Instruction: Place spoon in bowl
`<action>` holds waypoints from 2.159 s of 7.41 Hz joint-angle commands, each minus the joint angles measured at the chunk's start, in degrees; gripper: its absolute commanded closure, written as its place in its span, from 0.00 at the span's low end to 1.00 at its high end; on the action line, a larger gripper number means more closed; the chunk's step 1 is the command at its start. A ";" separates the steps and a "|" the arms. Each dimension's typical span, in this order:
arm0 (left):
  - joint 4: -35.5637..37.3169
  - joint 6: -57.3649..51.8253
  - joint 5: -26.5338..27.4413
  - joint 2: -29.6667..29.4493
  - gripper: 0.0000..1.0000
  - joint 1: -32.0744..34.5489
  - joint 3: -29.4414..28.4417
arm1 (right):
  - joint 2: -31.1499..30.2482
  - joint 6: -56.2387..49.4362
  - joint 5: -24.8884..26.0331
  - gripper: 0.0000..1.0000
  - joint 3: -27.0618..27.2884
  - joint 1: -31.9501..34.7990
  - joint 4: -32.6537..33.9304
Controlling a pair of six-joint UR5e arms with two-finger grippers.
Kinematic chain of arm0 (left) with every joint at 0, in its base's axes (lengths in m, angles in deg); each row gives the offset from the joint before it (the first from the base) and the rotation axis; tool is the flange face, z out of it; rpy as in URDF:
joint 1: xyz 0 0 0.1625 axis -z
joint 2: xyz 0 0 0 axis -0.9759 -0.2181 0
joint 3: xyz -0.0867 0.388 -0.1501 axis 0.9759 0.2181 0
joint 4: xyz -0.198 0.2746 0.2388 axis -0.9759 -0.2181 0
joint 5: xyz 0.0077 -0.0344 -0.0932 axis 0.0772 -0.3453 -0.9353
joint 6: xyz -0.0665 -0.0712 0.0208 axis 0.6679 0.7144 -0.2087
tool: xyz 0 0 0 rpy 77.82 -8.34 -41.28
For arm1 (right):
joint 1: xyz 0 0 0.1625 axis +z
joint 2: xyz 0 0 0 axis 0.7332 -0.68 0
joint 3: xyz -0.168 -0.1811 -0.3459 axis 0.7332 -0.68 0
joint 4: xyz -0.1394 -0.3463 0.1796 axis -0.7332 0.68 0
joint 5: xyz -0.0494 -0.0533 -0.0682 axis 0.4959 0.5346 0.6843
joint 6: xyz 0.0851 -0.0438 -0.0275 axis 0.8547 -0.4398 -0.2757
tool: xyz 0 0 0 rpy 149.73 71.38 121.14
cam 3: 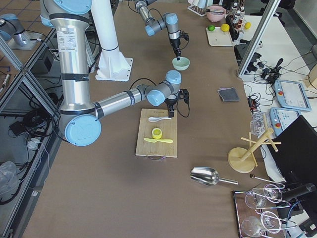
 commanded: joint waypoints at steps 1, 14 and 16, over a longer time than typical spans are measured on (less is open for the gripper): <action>0.42 0.25 1.17 0.00 1.00 -1.25 -0.10 | -0.34 -0.05 0.15 0.00 -2.13 -0.49 0.13; 1.30 -5.10 -0.31 0.09 0.03 4.37 5.79 | -1.84 -0.05 -0.10 1.00 -0.56 -1.73 0.58; 1.12 -5.47 -1.46 2.55 0.03 5.08 6.75 | -1.32 0.03 -3.09 1.00 0.32 0.73 0.84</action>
